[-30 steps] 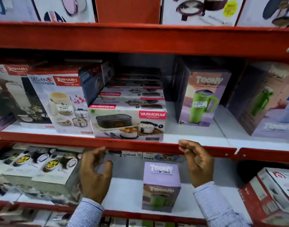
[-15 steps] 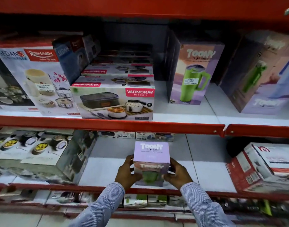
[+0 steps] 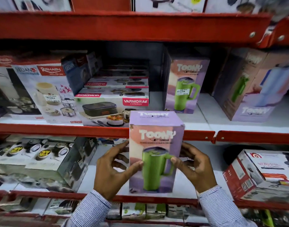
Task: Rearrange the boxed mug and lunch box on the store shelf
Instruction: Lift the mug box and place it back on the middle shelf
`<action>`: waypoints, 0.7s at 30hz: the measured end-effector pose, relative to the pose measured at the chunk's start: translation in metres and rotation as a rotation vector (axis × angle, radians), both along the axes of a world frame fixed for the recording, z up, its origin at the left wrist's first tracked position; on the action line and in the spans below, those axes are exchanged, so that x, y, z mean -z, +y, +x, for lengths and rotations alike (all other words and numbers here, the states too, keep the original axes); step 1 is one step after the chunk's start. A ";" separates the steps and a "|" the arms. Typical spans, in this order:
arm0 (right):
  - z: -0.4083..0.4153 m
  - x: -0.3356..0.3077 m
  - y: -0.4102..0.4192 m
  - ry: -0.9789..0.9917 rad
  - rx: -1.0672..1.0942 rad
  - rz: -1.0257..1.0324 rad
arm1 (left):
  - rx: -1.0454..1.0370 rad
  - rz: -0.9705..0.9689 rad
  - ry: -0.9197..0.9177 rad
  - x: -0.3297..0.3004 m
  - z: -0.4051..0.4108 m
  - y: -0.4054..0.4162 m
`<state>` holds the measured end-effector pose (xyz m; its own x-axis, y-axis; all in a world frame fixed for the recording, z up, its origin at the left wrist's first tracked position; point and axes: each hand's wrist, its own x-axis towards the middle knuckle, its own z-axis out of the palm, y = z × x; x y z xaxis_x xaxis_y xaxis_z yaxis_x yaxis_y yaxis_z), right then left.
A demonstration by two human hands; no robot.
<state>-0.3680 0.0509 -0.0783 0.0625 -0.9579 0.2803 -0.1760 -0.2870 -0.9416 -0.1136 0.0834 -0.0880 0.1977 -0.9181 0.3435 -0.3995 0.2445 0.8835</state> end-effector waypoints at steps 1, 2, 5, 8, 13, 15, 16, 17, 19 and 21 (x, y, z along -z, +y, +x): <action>0.000 -0.009 0.000 -0.016 0.008 -0.027 | -0.005 -0.028 0.005 -0.010 -0.003 -0.001; 0.000 -0.015 0.001 -0.030 0.013 -0.047 | -0.008 -0.052 0.008 -0.017 -0.005 -0.001; -0.005 -0.037 0.000 -0.078 0.034 -0.118 | -0.019 -0.149 -0.006 -0.042 -0.016 -0.006; -0.016 -0.061 -0.007 -0.117 0.046 -0.198 | -0.005 -0.230 -0.001 -0.070 -0.034 -0.020; -0.038 -0.097 -0.032 -0.116 0.124 -0.328 | 0.030 -0.318 -0.047 -0.102 -0.064 -0.060; -0.049 -0.104 -0.046 -0.092 0.143 -0.345 | 0.039 -0.341 -0.076 -0.109 -0.075 -0.076; -0.053 -0.106 -0.054 -0.072 0.143 -0.340 | 0.039 -0.347 -0.101 -0.111 -0.081 -0.084; -0.057 -0.107 -0.063 -0.050 0.139 -0.331 | 0.045 -0.345 -0.116 -0.111 -0.085 -0.092; -0.065 -0.109 -0.079 -0.009 0.143 -0.318 | 0.063 -0.317 -0.115 -0.109 -0.093 -0.110; -0.069 -0.110 -0.090 0.025 0.159 -0.288 | 0.080 -0.274 -0.103 -0.106 -0.100 -0.125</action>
